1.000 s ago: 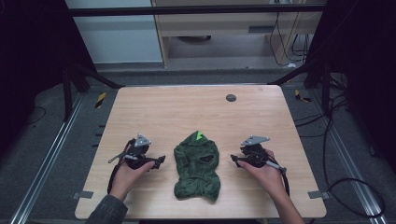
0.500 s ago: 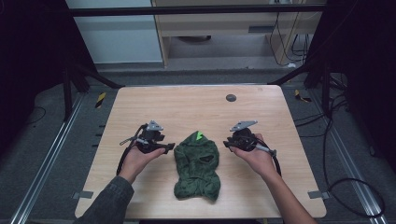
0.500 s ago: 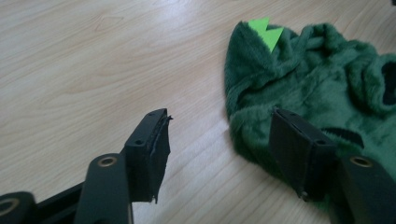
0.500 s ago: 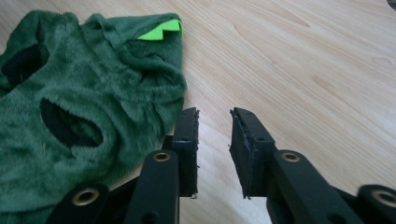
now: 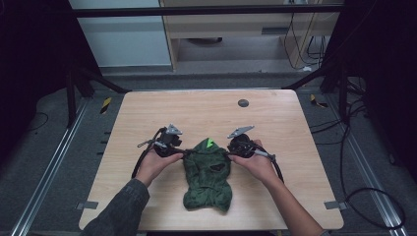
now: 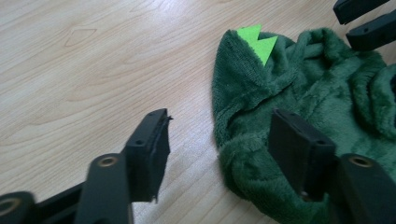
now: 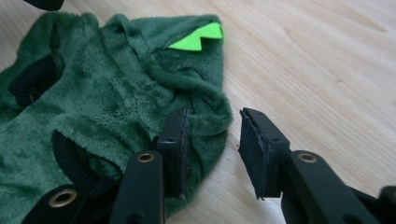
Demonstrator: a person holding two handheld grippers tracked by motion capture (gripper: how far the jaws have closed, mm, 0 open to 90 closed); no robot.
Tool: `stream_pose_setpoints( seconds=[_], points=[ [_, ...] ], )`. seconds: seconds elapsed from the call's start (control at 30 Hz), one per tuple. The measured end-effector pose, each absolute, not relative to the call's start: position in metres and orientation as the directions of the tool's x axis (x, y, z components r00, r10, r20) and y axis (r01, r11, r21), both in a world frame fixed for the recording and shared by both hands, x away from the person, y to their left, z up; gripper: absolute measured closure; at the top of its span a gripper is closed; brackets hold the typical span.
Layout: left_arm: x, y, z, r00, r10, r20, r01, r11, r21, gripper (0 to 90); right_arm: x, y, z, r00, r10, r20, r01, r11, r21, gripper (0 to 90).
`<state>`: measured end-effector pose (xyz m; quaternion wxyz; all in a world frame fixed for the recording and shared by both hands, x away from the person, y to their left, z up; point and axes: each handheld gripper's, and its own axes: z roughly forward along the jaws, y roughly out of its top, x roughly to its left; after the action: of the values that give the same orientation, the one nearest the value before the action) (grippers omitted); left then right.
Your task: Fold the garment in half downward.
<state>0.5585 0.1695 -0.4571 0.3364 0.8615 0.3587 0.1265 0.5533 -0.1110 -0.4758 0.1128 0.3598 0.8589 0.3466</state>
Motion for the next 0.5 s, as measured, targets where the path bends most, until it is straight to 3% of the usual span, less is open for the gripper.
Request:
stream_pose_setpoints(
  seconds=[0.3,0.5],
  points=[
    [0.566,0.167,-0.471,0.716,0.698,-0.021,0.550,-0.545,0.633,35.3,0.559,-0.105,-0.487,-0.707,0.704,0.074,0.570,0.505,0.648,53.3],
    [0.569,0.162,-0.479,0.713,0.701,-0.023,0.564,-0.554,0.612,35.2,0.560,-0.103,-0.490,-0.711,0.699,0.081,0.575,0.511,0.638,54.9]
  ],
)
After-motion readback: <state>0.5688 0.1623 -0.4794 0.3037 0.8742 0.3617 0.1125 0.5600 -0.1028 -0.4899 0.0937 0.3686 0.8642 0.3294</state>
